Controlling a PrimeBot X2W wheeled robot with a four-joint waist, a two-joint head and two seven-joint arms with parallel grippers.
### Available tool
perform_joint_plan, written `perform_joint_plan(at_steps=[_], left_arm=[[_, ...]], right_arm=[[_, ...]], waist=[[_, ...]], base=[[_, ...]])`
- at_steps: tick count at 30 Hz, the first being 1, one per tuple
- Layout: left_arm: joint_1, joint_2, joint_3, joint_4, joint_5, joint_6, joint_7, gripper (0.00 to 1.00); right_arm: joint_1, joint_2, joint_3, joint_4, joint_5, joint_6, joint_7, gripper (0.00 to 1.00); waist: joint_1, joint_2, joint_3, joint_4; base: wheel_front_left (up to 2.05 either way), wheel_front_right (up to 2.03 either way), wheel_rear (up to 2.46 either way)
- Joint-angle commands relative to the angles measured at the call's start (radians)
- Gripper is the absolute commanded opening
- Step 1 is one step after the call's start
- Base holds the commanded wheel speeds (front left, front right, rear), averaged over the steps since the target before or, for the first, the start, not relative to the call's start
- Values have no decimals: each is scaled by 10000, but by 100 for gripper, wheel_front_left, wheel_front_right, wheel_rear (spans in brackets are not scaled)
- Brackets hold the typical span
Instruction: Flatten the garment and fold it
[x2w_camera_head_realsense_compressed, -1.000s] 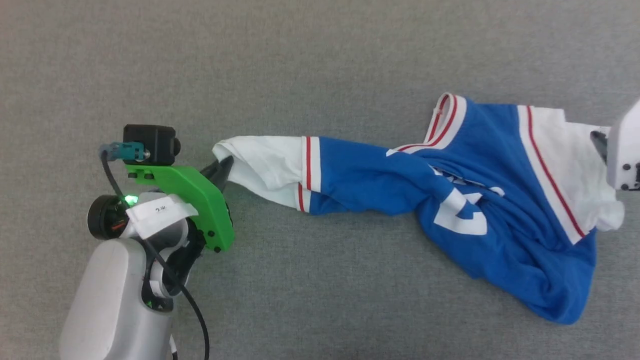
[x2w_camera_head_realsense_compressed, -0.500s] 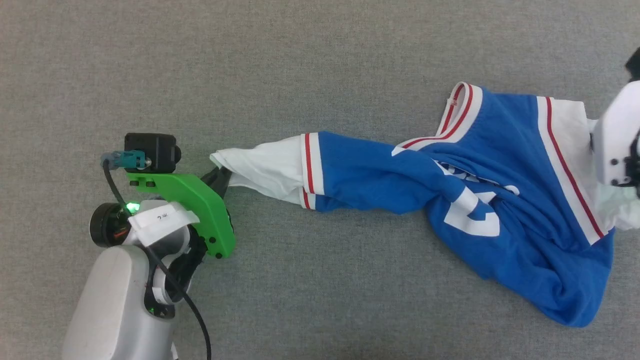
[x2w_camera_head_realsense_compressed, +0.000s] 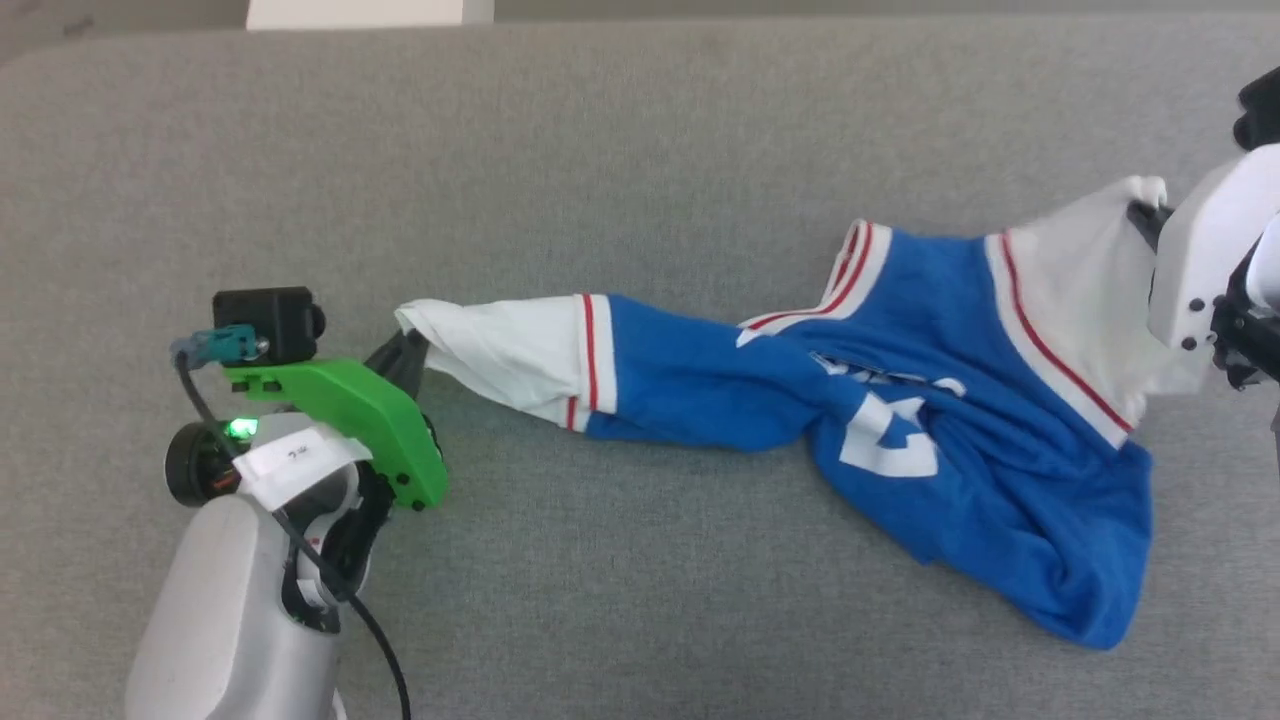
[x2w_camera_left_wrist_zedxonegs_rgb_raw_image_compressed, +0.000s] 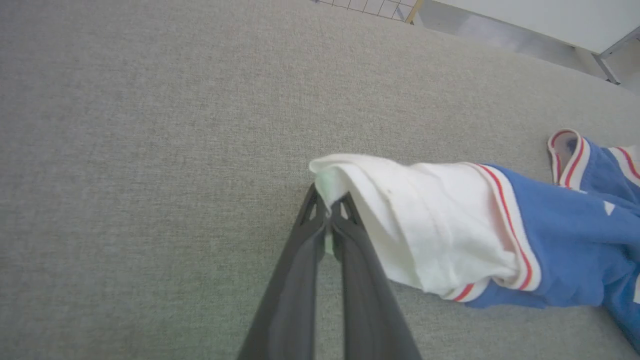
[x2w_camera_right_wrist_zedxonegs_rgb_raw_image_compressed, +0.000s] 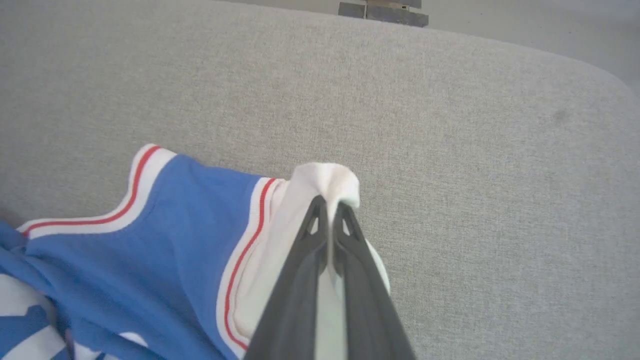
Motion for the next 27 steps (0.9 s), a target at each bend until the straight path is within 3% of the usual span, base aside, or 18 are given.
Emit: perform_joint_plan(at_steps=[1,9,16,27], left_arm=[[-163,30,96,146,22,-48,-264,0],[-242,165,441,356,91,-83,-1239,0],[-320,351,606,124,107,-54,-1450,0],[-3275,965,300,945,548,-595,-1344,0]], right_arm=[[-178,49,-63,-160,196,-11,-312,0],[47,182,-344,-1037,1293,-11,-1135,0],[278,442,-660,-1715,2102,-11,-1057,0],[-1835,874,-1003,-1053,1793,-11,-1065,0]], waist=[[-1,0,-1015,-222],[-1,0,-2306,-336],[-1,0,-2580,-355],[-1,0,-2151,-159]], base=[[0,0,0],[0,0,0],[0,0,0],[0,0,0]])
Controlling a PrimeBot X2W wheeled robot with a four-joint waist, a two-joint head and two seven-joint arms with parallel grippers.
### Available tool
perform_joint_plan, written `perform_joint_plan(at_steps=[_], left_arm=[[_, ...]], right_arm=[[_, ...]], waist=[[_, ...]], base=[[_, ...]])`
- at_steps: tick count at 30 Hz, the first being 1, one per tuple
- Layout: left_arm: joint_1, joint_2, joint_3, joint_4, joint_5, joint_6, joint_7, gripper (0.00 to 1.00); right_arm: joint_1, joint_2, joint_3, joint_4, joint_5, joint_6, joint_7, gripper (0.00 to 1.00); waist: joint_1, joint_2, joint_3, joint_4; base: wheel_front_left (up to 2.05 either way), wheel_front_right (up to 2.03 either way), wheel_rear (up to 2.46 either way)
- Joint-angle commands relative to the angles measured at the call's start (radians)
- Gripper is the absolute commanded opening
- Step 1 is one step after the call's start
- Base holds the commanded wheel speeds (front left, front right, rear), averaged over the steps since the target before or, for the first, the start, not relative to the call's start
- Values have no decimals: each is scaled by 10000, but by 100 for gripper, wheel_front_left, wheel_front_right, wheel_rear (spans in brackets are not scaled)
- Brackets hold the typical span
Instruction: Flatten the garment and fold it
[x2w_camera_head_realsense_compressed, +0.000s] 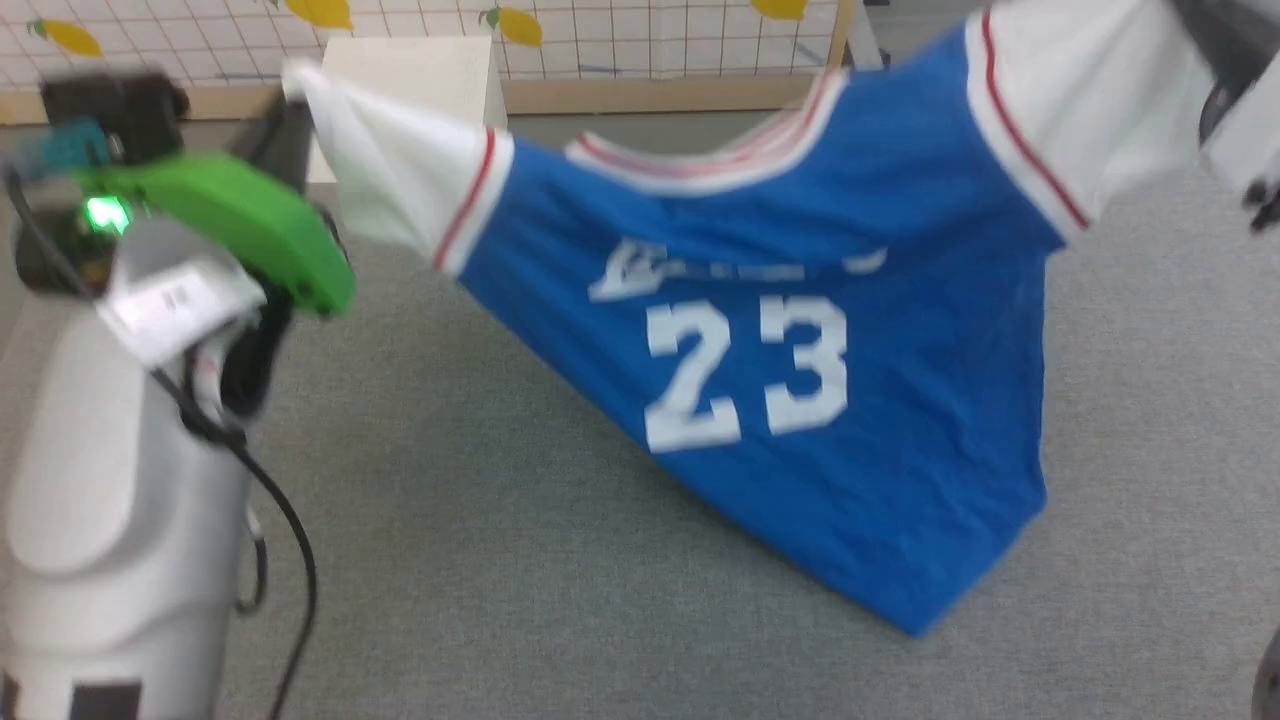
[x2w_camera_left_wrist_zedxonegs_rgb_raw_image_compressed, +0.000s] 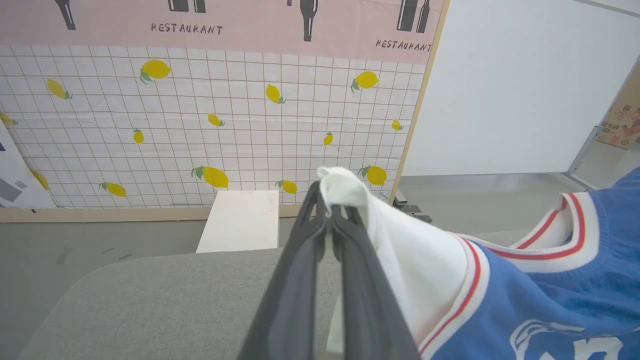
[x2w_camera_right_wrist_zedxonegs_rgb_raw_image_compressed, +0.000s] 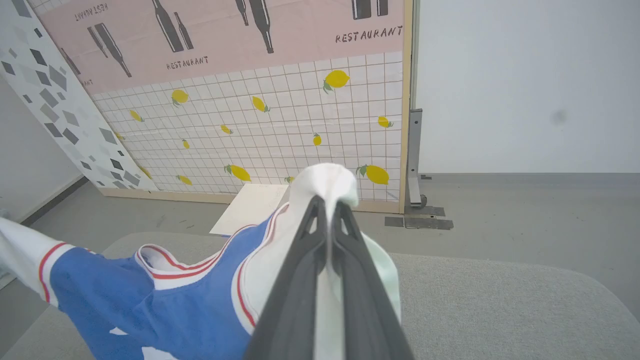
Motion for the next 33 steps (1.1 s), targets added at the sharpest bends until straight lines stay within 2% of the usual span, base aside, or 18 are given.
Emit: perform_joint_plan(at_steps=[1,7,14,21,26,33], left_arm=[[-593,143,-27,208,163,-102,-79,0],[-2781,410,-284,1312,650,-350,-470,0],[-5372,664,-593,2703,1223,-518,-934,0],[-7905,1011,-617,3834,1992,-229,-1964,0],[-8893,1123,-548,4221,2238,18,-2704,0],[-9246,1116,-609,4880,2253,14,-3407,0]], right_arm=[[-479,56,-22,184,-134,-11,-71,0],[-2341,306,-180,1390,-570,-11,-535,0],[-4753,931,-461,2773,-1539,-11,-1206,0],[-7107,1556,-917,3706,-2506,-11,-2355,0],[-8312,1776,-1309,4321,-2995,-11,-3111,0],[-9015,1882,-1360,5189,-3301,-11,-3616,0]], waist=[[1,0,160,62],[1,0,692,64],[1,0,2038,-29],[1,0,3499,-230],[1,0,4105,-301],[1,0,4750,-228]], base=[[0,0,0],[0,0,0],[0,0,0],[0,0,0],[0,0,0],[0,0,0]])
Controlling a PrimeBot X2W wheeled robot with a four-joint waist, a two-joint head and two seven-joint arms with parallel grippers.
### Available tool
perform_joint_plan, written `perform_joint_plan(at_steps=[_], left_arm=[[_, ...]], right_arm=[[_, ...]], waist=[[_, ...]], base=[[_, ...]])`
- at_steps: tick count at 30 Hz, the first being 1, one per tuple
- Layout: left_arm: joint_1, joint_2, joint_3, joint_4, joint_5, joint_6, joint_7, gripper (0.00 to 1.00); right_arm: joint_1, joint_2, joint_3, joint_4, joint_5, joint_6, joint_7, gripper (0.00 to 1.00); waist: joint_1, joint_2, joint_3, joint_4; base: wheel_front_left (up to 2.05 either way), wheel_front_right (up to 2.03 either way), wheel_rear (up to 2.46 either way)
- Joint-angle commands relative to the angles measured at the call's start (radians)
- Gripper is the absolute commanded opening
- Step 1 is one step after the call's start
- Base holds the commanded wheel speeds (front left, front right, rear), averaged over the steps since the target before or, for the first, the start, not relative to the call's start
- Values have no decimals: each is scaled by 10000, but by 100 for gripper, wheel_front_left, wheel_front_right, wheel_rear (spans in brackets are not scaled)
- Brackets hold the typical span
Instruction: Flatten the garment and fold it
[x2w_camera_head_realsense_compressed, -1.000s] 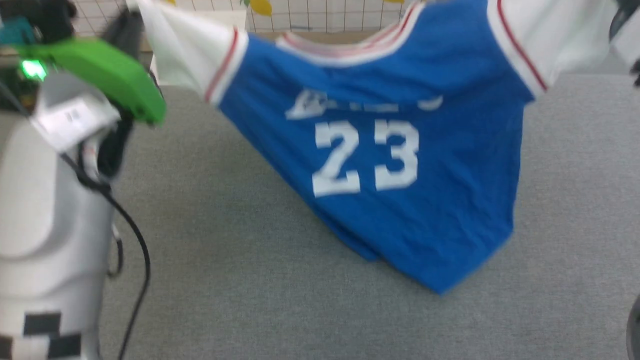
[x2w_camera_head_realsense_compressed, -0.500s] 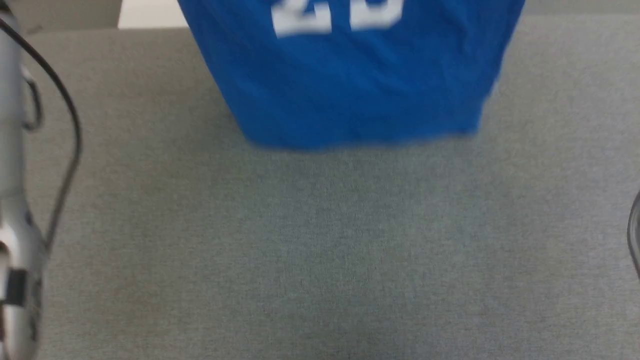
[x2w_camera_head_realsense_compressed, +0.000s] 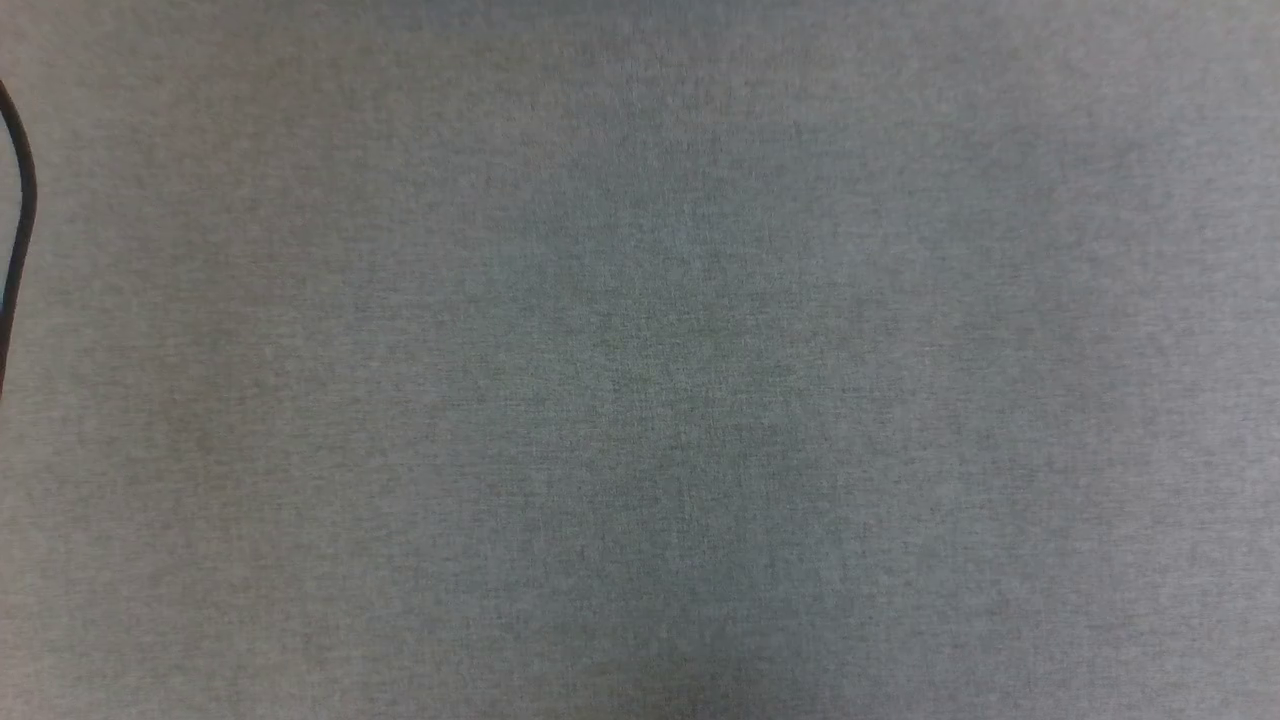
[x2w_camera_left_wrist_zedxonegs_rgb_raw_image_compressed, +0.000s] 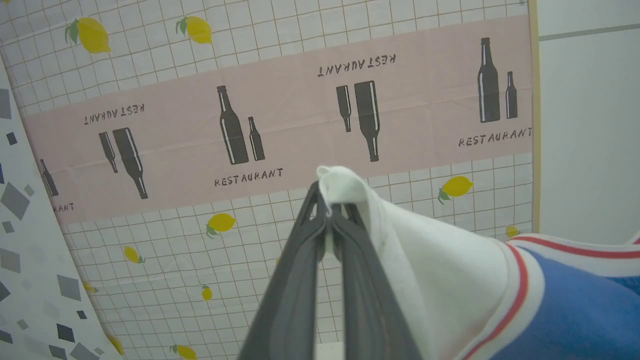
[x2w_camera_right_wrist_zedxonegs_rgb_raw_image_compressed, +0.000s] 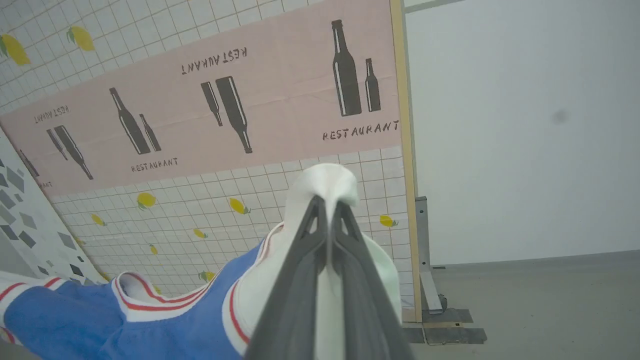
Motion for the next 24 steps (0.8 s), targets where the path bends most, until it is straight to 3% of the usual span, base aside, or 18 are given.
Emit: perform_joint_plan(at_steps=[1,13,24], left_arm=[[-96,24,-14,134,-12,16,-132,0],[1303,-476,-333,1811,-400,-367,-1322,0],[4856,-1291,-724,2531,-1287,-829,-2140,0]], right_arm=[[-106,51,41,149,-62,-11,-84,0],[1561,-129,1202,840,1144,-11,-533,0],[5803,-1000,3229,-241,3762,-11,-774,0]], waist=[[-3,0,469,-1],[-3,0,286,319],[-3,0,-1689,601]], base=[[0,0,0],[0,0,0],[0,0,0]])
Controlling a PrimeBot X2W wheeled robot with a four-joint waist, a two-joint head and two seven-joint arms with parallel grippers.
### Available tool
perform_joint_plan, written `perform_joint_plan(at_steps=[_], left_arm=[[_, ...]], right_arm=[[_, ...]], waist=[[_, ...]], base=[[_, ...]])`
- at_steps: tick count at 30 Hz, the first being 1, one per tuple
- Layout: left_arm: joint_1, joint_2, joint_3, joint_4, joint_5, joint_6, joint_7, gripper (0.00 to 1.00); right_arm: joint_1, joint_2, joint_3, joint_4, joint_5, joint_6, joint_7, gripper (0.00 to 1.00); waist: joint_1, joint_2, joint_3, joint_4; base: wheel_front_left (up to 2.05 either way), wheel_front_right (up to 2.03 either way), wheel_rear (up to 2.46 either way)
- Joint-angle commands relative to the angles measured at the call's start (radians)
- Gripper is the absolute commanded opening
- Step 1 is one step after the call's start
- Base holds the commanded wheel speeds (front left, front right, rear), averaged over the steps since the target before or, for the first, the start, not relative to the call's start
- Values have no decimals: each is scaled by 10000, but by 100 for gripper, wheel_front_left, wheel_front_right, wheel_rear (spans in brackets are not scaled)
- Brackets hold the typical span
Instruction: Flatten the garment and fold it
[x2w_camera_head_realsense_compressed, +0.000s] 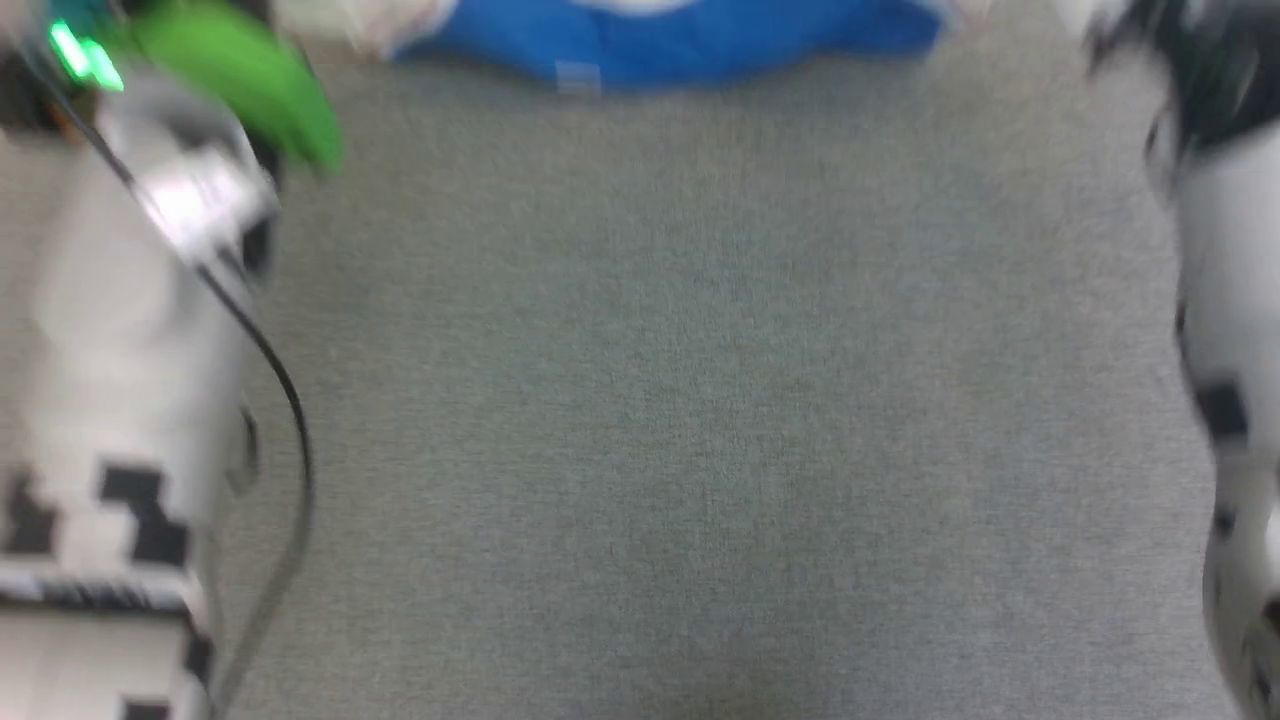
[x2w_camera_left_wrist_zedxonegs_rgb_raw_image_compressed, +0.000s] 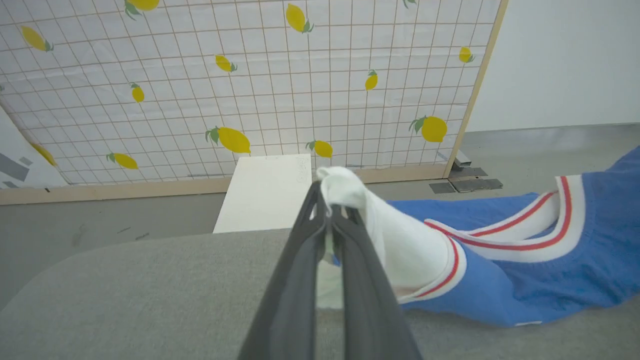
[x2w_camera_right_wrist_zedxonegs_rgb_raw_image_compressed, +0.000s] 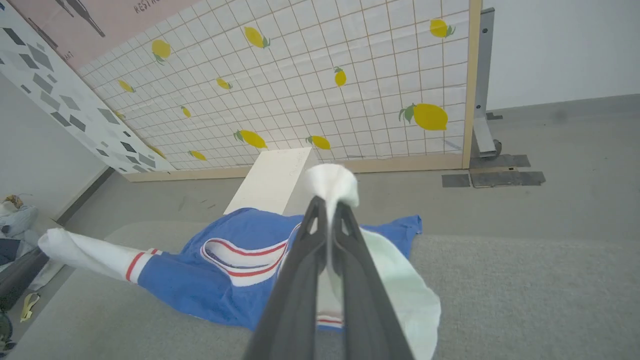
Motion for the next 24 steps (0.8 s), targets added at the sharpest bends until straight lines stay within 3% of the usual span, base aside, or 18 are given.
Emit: perform_joint_plan(at_steps=[1,8,16,24], left_arm=[[621,-72,-52,-85,-120,-64,-135,0],[3669,-410,-247,-1096,-690,-117,-232,0],[6426,-543,-337,-2156,-1319,-17,449,0],[8707,-393,12,-3526,-2100,467,1336,0]], right_arm=[[647,-164,154,-238,294,-11,-95,0],[4259,-686,584,-1449,1662,-11,-353,0],[7269,-1133,823,-2518,2061,-11,-147,0],[9407,-1532,356,-3514,1950,-11,417,0]], waist=[[1,0,-1015,202],[1,0,-2269,348],[1,0,-3091,382],[1,0,-3554,232]], base=[[0,0,0],[0,0,0],[0,0,0],[0,0,0]])
